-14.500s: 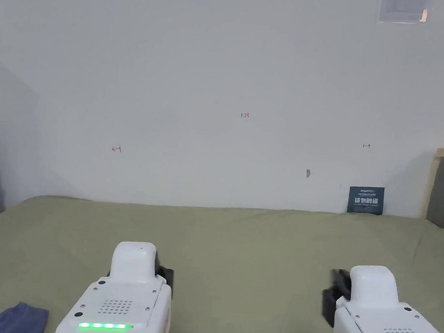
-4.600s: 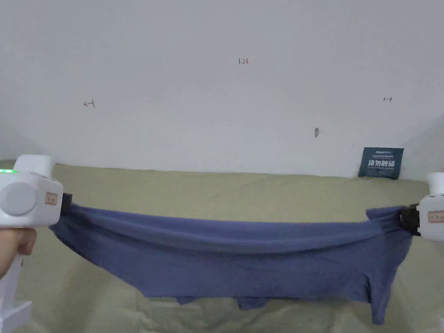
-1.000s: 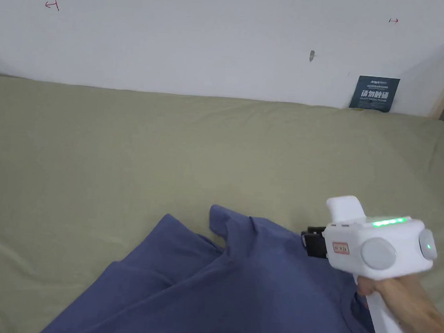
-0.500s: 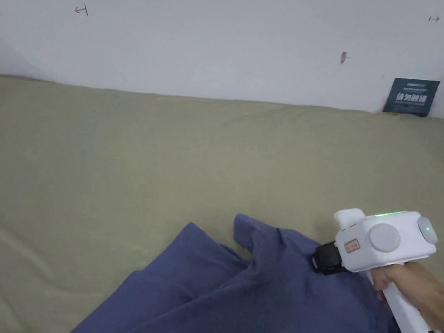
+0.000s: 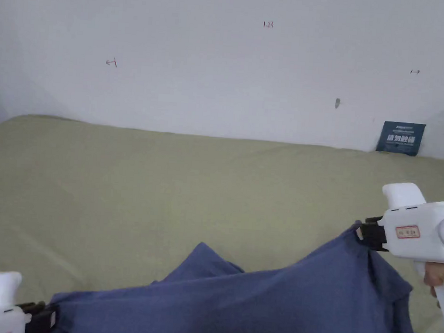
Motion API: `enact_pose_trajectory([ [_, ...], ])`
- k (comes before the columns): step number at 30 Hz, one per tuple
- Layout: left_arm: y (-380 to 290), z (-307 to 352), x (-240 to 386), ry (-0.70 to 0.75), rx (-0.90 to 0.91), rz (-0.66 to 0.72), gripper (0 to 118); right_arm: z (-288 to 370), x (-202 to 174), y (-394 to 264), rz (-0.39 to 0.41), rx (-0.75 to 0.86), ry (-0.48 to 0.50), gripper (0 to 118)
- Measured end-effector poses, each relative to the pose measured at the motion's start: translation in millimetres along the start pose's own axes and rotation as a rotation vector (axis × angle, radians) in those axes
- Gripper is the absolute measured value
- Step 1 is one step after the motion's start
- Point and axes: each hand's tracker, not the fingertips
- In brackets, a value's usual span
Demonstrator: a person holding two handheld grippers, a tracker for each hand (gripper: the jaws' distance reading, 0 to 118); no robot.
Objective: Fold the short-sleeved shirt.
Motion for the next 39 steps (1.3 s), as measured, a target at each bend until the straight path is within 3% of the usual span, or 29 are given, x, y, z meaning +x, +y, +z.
enact_pose_trajectory([
  [2, 25.7, 19.5, 9.4, 0.007, 0.068, -0.02, 2, 54.2, -8.8, 9.8, 0.018, 0.077, -0.027, 3],
  [8, 100.6, 83.8, 34.9, 0.004, 0.24, -0.065, 2, 179.7, -4.0, 32.0, -0.024, 0.288, -0.098, 3],
  [16, 181.9, 144.6, 55.6, -0.015, 0.332, -0.105, 2, 253.4, -0.3, 39.8, -0.087, 0.398, -0.14, 3],
  [29, 228.3, 119.2, 60.7, 0.042, 0.294, -0.121, 2, 193.2, 9.5, 82.5, -0.137, 0.38, -0.158, 3],
  [39, 294.5, 58.0, 81.3, 0.095, 0.304, -0.127, 2, 129.4, 33.5, 164.1, -0.093, 0.371, -0.232, 3],
])
